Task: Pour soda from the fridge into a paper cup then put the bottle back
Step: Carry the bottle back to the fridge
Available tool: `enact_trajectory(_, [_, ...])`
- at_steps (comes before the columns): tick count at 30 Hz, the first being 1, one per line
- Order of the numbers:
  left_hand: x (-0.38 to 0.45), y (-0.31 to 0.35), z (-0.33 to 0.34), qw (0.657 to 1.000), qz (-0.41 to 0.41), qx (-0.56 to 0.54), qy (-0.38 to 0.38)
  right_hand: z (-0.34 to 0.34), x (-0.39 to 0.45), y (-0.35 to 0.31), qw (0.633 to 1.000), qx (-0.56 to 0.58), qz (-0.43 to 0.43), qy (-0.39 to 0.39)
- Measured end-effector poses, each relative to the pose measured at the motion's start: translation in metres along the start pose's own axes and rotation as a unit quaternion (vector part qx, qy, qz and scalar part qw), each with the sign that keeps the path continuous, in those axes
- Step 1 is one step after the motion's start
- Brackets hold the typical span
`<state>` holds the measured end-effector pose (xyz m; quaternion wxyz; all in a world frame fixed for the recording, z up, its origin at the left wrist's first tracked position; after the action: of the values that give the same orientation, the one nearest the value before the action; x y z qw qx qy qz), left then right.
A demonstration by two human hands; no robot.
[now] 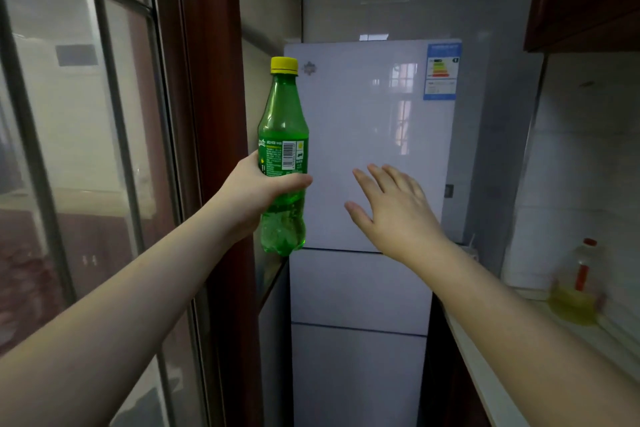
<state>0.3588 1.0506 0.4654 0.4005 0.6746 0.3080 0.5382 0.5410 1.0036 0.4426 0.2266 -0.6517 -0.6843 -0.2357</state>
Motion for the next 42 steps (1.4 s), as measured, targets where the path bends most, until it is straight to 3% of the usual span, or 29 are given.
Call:
enact_trajectory(19, [0.187,-0.092,-0.059,1.0,0.021,0.01,0.016,0.142,0.196,-0.019,1.0,0.009,-0.027,0.007])
enact_trajectory(27, [0.245,-0.157,-0.064,0.999,-0.009,0.001,0.031,0.211,0.256,-0.016,0.999,0.02,-0.045,-0.006])
enact_trajectory(42, [0.326,-0.264,-0.056,0.988,-0.063,0.031,0.135,0.357,0.381,-0.013,0.982,0.026,-0.189,-0.015])
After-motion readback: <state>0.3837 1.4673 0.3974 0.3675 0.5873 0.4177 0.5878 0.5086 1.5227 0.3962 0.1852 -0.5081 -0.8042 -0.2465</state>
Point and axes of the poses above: each hand's wrist, its own x-axis towards the middle knuckle, its own z-axis out of the palm, y = z × x, the point moved 9 cm from there along x, towards the middle knuckle, and after that the axes turned 1 degree about z, right-handed, at the moved point
